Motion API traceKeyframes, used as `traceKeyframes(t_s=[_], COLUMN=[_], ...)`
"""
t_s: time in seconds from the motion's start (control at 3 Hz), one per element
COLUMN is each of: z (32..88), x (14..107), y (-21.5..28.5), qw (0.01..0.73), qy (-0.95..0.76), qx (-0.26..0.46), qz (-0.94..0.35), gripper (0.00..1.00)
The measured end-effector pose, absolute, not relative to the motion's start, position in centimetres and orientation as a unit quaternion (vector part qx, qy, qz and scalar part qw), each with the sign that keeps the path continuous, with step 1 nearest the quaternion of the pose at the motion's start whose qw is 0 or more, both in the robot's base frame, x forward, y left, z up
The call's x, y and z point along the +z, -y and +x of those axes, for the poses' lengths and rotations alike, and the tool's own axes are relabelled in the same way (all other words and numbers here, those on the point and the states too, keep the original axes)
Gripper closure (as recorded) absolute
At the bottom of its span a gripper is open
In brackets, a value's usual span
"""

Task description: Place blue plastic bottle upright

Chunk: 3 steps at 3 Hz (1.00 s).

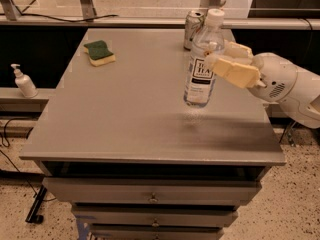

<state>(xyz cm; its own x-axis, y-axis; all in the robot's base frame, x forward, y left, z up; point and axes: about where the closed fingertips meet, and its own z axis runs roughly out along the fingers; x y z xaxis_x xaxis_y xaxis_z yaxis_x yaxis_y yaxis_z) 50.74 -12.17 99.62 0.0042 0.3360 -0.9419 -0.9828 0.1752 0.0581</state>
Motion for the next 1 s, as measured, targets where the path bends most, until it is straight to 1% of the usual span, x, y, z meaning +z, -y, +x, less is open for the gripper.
traceKeyframes(t_s=[1.0], z=[49.1], x=[95.2], y=[12.3], qw=[0.576], qy=[-0.482], qx=[0.529], qz=[-0.395], gripper=[1.00])
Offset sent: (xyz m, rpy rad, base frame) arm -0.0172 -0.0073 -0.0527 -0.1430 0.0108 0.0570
